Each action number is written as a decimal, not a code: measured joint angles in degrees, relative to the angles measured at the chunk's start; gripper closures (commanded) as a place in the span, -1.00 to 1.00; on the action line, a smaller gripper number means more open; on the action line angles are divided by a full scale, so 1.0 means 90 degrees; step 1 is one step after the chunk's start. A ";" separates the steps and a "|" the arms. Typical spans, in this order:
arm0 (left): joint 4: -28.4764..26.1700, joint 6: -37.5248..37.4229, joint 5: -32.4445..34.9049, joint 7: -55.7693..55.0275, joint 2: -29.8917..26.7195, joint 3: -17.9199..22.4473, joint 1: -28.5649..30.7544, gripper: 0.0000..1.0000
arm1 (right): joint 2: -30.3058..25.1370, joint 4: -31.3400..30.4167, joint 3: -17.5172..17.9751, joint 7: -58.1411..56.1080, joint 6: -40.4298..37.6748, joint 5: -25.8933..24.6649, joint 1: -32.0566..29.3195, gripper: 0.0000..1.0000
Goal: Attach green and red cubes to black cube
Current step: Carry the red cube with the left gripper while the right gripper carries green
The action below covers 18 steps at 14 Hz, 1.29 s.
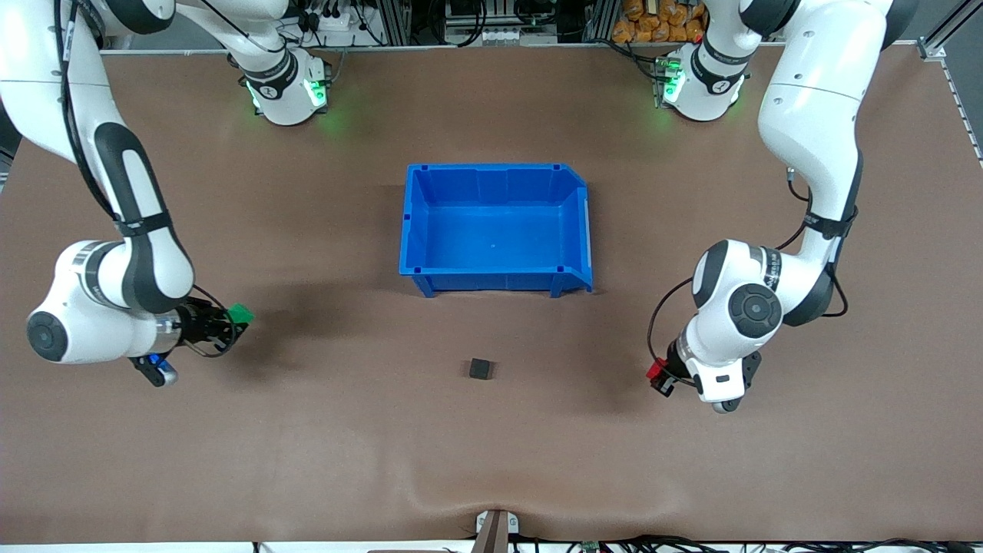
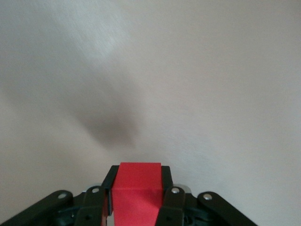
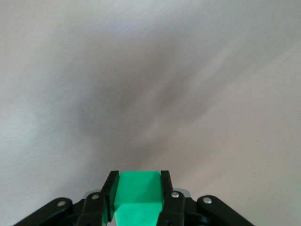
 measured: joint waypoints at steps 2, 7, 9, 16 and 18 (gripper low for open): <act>0.0365 -0.0002 -0.0012 -0.1141 0.0169 -0.0001 -0.0214 1.00 | -0.0001 0.0105 0.0049 0.0577 0.0000 0.0052 0.0154 1.00; 0.1047 -0.0001 -0.0025 -0.3100 0.0603 -0.0012 -0.0803 1.00 | -0.0001 0.0403 0.0062 0.1699 0.0000 0.0595 0.0448 1.00; 0.1217 0.0061 -0.0026 -0.3639 0.0783 -0.0021 -0.1065 1.00 | -0.0002 0.0546 0.0070 0.2425 0.0000 0.0610 0.0666 1.00; 0.1446 0.0595 -0.0387 -0.3943 0.1247 -0.0021 -0.1748 1.00 | 0.0019 0.0640 0.0077 0.4275 0.0374 0.0612 0.1298 1.00; 0.1451 0.0906 -0.0462 -0.3943 0.1412 -0.0019 -0.1813 1.00 | 0.0069 0.0687 0.0079 0.4686 0.0522 0.0613 0.1438 1.00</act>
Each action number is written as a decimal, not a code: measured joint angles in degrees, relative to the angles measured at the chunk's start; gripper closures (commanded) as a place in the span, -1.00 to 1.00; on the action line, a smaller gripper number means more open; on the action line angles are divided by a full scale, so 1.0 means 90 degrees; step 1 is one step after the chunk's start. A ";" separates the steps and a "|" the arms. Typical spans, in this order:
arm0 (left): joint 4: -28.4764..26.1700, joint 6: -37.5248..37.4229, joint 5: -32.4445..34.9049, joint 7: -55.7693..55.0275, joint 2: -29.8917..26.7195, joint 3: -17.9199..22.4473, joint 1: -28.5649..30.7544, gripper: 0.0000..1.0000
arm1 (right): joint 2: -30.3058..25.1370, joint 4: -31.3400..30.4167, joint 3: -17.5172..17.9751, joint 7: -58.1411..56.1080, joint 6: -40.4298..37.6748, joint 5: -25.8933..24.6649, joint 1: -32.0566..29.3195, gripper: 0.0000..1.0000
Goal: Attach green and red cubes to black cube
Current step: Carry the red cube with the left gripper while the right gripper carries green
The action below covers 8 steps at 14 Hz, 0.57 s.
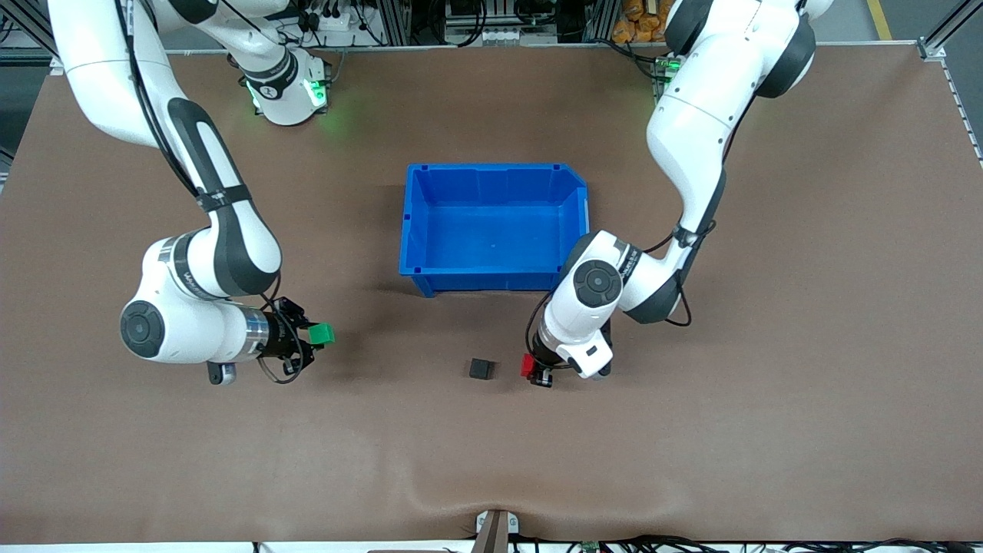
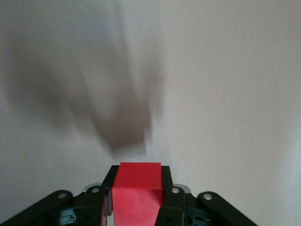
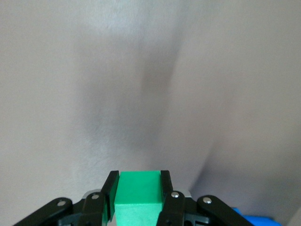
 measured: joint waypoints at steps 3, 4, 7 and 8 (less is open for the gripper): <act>0.0016 0.0525 -0.0009 -0.0085 0.0189 0.0000 -0.0073 1.00 | 0.0180 0.0029 0.0004 0.0677 0.0586 0.0001 0.0361 1.00; 0.0020 0.0597 -0.0009 -0.0104 0.0217 0.0000 -0.0092 1.00 | 0.0262 0.0046 0.0004 0.0873 0.0765 0.0001 0.0489 1.00; 0.0022 0.0836 -0.0009 -0.0142 0.0267 0.0006 -0.0239 1.00 | 0.0567 0.0259 0.0000 0.1409 0.0966 0.0001 0.0758 1.00; 0.0022 0.0986 -0.0009 -0.0204 0.0307 0.0019 -0.0322 1.00 | 0.0694 0.0389 -0.0002 0.1576 0.0974 0.0001 0.0821 1.00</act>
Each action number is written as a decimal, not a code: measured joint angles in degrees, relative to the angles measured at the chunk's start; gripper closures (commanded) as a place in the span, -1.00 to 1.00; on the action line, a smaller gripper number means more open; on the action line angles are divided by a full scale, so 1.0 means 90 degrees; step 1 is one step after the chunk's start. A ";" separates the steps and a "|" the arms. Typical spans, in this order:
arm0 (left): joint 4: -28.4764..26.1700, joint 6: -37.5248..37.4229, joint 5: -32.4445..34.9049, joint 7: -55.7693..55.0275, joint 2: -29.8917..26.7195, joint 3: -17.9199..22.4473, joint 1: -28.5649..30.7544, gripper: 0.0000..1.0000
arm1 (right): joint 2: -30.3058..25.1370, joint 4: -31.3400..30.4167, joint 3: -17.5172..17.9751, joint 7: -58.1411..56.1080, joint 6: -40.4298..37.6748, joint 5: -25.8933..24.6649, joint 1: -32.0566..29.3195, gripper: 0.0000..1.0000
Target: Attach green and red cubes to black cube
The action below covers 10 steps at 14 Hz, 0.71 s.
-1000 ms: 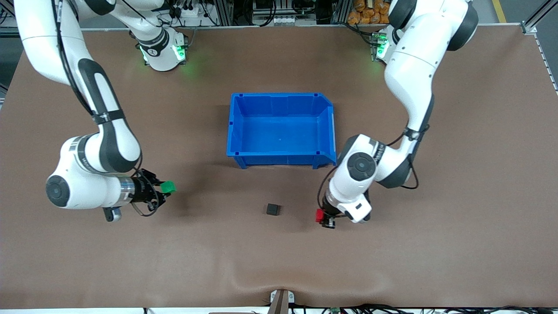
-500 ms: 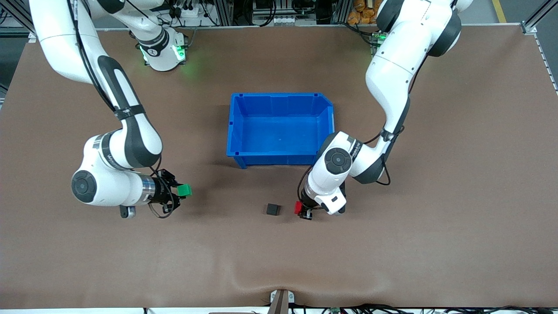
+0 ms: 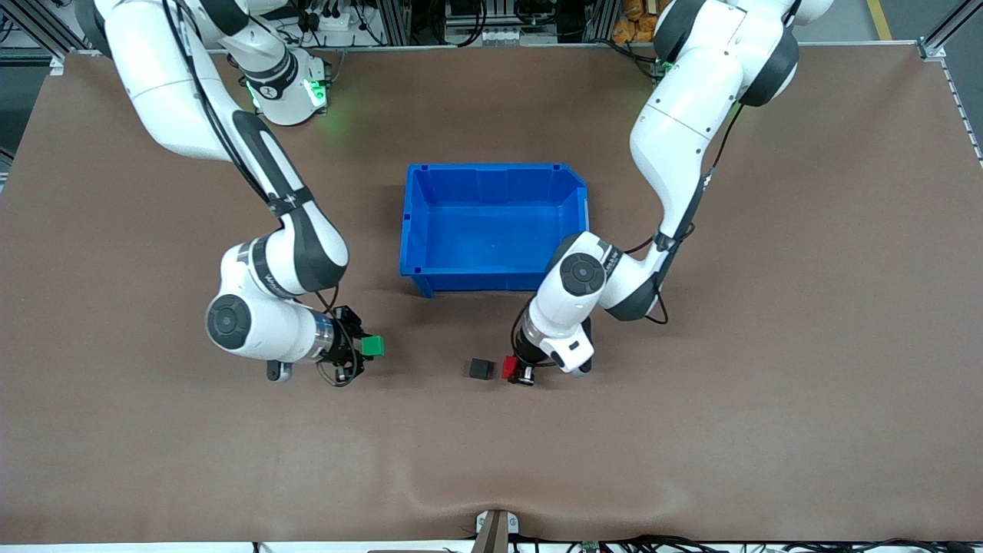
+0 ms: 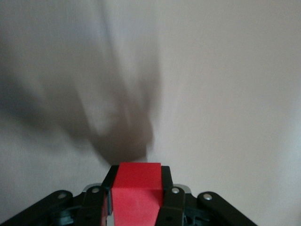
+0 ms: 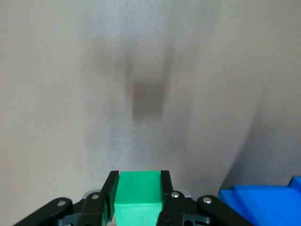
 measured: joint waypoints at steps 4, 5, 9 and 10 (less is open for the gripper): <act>0.0012 0.0277 0.0000 -0.0123 0.0146 0.0038 -0.0142 1.00 | 0.0478 0.0535 -0.0007 0.0562 0.0012 0.0000 0.0205 1.00; 0.0024 0.0282 0.0000 -0.0125 0.0157 0.0058 -0.0140 1.00 | 0.0560 0.0639 -0.0009 0.0677 0.0012 0.0000 0.0254 1.00; 0.0037 0.0301 0.0000 -0.0128 0.0170 0.0109 -0.0140 0.61 | 0.0736 0.0913 -0.0013 0.1089 0.0013 0.0000 0.0428 1.00; 0.0037 0.0369 0.0000 -0.0128 0.0190 0.0109 -0.0140 -0.53 | 0.0764 0.0951 -0.0013 0.1190 0.0041 0.0000 0.0473 1.00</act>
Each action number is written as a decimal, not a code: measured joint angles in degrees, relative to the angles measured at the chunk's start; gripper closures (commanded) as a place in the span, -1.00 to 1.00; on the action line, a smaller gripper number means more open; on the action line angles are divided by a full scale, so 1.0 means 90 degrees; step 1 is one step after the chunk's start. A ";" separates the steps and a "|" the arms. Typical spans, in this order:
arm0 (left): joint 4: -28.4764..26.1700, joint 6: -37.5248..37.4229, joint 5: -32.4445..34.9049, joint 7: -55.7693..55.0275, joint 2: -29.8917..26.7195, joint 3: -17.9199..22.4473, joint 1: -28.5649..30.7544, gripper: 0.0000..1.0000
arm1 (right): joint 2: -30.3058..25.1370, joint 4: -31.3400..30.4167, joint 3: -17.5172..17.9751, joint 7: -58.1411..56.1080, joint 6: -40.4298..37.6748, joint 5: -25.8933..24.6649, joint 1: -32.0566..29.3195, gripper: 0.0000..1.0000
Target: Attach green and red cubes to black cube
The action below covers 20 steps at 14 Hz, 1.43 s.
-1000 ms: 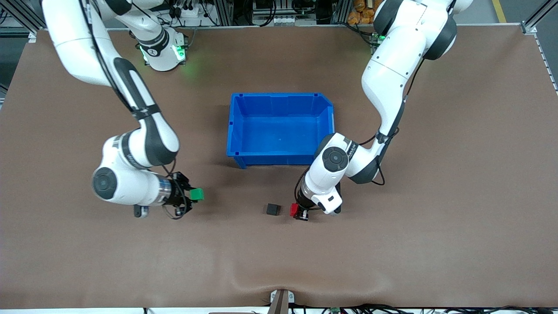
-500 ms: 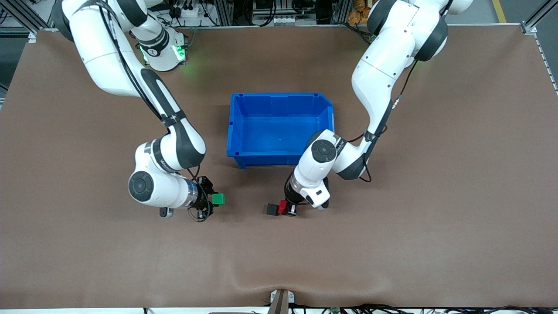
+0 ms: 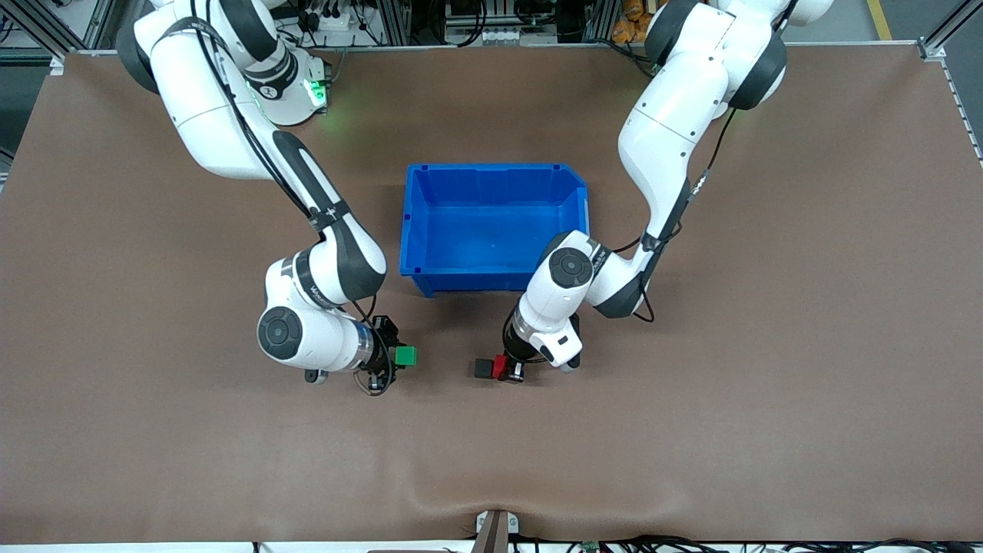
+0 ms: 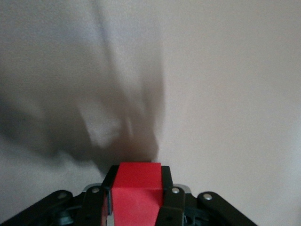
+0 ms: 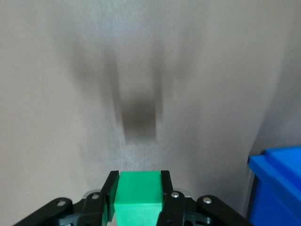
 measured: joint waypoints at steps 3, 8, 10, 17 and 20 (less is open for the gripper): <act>0.0000 0.0261 0.0000 0.0000 0.0069 0.0030 0.0000 -1.00 | 0.0050 0.0025 0.0003 0.0303 0.0237 0.0000 0.0170 1.00; -0.0001 0.0293 0.0000 0.0005 0.0086 0.0074 -0.0001 -1.00 | 0.0281 0.0146 0.0004 0.0626 0.0526 0.0000 0.0380 1.00; 0.0011 0.0323 0.0035 0.0088 0.0085 0.0092 -0.0001 -1.00 | 0.0456 0.0342 0.0008 0.0776 0.0606 0.0002 0.0413 1.00; 0.0092 -0.0519 0.0277 0.0135 -0.0644 0.0384 0.0172 -1.00 | 0.1115 0.1139 0.0014 0.1306 0.0913 0.0034 0.0645 1.00; 0.0100 -0.1031 0.0313 0.0301 -0.1196 0.0511 0.0590 -1.00 | 0.1207 0.1170 0.0016 0.1326 0.1026 0.0038 0.0727 1.00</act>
